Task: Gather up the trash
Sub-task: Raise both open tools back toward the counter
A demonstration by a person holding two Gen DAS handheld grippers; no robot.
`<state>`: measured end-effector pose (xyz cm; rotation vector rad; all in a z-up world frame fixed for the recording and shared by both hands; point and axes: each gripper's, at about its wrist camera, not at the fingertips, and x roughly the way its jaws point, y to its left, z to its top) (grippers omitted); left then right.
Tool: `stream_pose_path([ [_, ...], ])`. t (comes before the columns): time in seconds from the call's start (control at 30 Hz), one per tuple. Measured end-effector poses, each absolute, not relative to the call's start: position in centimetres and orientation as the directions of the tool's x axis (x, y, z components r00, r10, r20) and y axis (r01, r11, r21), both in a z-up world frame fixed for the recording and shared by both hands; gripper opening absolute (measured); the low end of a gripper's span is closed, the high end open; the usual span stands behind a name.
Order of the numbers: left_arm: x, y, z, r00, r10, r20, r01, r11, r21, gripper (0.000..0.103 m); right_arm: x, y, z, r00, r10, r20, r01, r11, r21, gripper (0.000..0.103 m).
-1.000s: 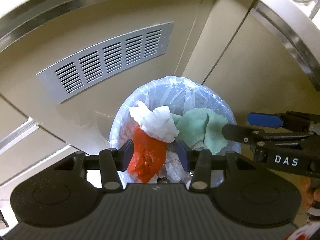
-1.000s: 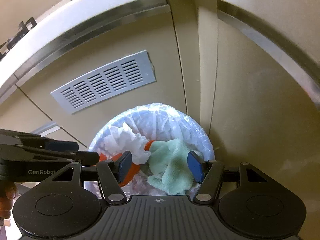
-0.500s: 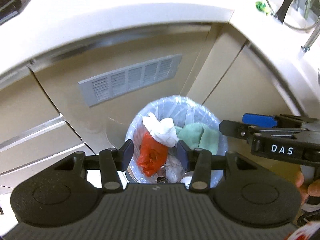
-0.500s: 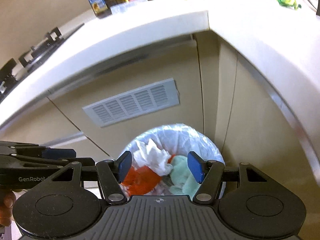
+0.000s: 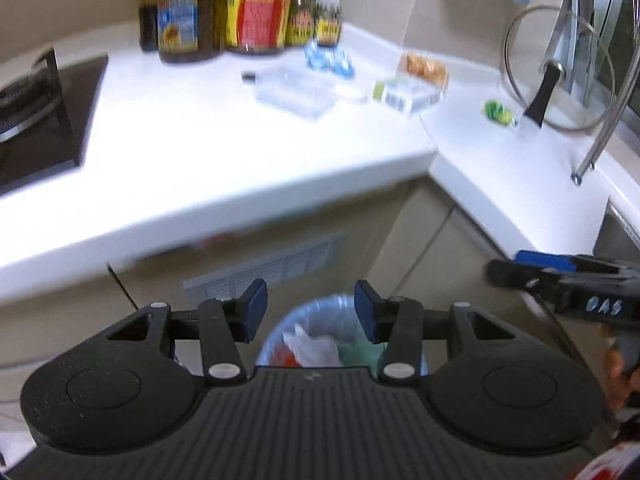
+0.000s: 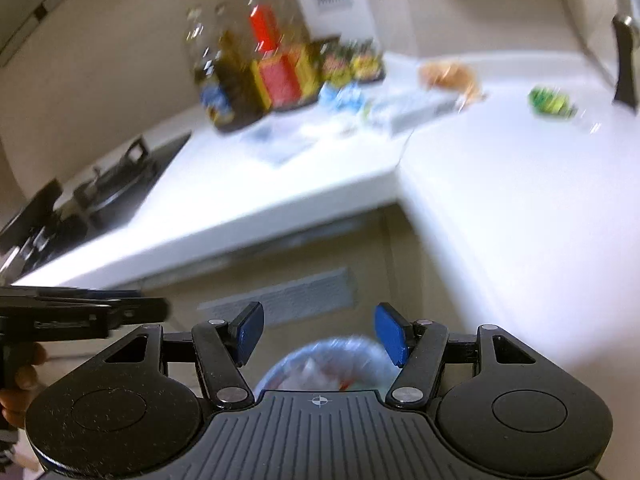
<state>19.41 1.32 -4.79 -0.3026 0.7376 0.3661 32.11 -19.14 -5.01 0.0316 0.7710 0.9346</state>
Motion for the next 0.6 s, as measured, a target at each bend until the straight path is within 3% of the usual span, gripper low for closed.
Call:
stream_pose_path([
  [0.4, 22.0, 6.0, -0.8, 0.707, 0.318, -0.631, -0.472, 0.878, -0.086, 0.044, 42.8, -24.6, -1.4, 0.566, 0.645, -0.513, -0.591, 0.751, 0.294, 0.062],
  [0.43, 22.4, 6.4, -0.8, 0.707, 0.321, -0.63, -0.473, 0.877, -0.084, 0.044, 43.5, -24.9, -1.3, 0.574, 0.642, -0.509, -0.584, 0.756, 0.295, 0.063],
  [0.5, 23.1, 7.0, -0.7, 0.705, 0.326, -0.63, -0.478, 0.875, -0.081, 0.045, 45.0, -25.3, -1.2, 0.591, 0.632, -0.501, -0.567, 0.768, 0.299, 0.074],
  [0.6, 24.5, 8.1, -0.8, 0.7, 0.334, -0.631, -0.482, 0.873, -0.074, 0.046, 46.9, -25.6, -1.1, 0.619, 0.619, -0.484, -0.55, 0.781, 0.296, 0.077],
])
